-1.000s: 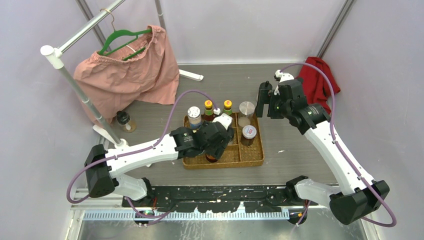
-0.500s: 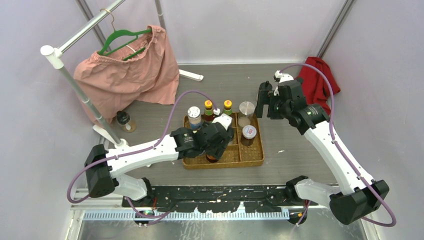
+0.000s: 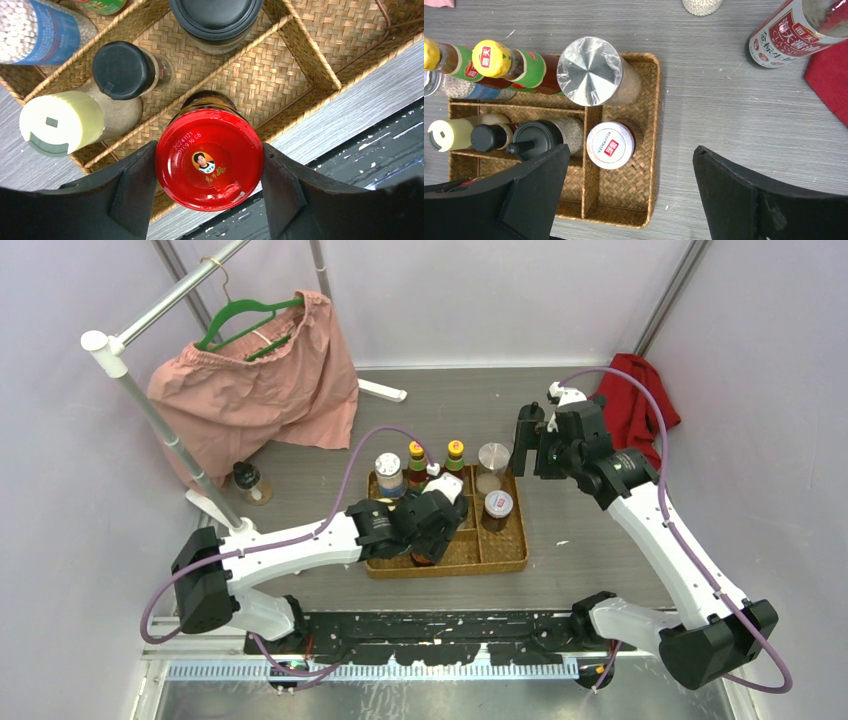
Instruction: Organize the condiment bottles
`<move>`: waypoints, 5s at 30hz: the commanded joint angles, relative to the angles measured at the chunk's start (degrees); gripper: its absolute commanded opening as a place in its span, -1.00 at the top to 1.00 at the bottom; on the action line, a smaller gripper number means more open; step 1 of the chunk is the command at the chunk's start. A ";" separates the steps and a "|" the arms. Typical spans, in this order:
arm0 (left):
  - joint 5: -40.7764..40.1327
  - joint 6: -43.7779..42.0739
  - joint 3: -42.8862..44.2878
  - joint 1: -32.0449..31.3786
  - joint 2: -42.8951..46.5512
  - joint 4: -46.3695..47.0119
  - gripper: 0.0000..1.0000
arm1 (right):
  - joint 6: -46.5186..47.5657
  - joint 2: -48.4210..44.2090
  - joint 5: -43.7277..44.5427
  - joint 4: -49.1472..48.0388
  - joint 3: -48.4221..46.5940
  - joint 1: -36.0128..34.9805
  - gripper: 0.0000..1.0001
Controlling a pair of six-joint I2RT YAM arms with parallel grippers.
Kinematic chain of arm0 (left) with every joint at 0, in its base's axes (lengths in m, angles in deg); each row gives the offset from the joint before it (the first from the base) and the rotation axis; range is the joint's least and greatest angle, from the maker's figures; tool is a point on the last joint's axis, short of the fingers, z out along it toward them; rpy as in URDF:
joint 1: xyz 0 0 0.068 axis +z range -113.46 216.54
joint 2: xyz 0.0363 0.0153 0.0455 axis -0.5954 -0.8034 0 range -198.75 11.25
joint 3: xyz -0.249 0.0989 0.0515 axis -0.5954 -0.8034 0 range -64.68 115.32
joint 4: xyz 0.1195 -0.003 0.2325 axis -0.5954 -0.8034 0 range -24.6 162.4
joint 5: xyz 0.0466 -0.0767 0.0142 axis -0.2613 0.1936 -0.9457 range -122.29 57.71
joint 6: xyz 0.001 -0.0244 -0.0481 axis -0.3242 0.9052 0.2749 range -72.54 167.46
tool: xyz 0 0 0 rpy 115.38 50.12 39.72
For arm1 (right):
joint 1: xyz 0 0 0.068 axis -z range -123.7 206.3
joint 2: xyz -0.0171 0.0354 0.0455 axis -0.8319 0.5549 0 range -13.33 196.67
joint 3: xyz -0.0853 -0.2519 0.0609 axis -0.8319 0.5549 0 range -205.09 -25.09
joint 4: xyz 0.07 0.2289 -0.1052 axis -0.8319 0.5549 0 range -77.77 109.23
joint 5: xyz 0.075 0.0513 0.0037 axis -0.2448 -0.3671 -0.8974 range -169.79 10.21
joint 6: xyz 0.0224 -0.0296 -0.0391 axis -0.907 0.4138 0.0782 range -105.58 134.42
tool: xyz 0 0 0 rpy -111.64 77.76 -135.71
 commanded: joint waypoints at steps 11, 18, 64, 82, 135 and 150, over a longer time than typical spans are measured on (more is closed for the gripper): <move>-2.02 0.05 4.32 -0.25 -2.24 2.78 -0.64 | -0.75 -1.72 -1.46 -2.07 1.52 0.01 -0.99; -3.75 -1.99 10.23 -0.34 0.40 -1.40 -0.71 | -0.71 -0.71 -0.87 -2.35 0.40 0.00 -0.99; 1.68 -4.71 8.90 20.23 13.76 -10.49 -0.78 | -6.65 7.71 19.74 -15.03 4.16 11.37 -0.99; 3.00 -5.04 9.32 20.22 13.74 -11.70 -0.74 | 3.38 14.76 32.49 -38.11 6.85 12.15 -0.95; 3.61 -4.19 3.71 20.23 16.66 -10.02 -0.70 | 3.88 8.73 33.28 -34.67 3.07 12.19 0.56; 3.73 -3.58 2.41 20.23 17.27 -8.55 -0.69 | -1.58 -4.79 24.19 -18.21 2.25 11.39 0.62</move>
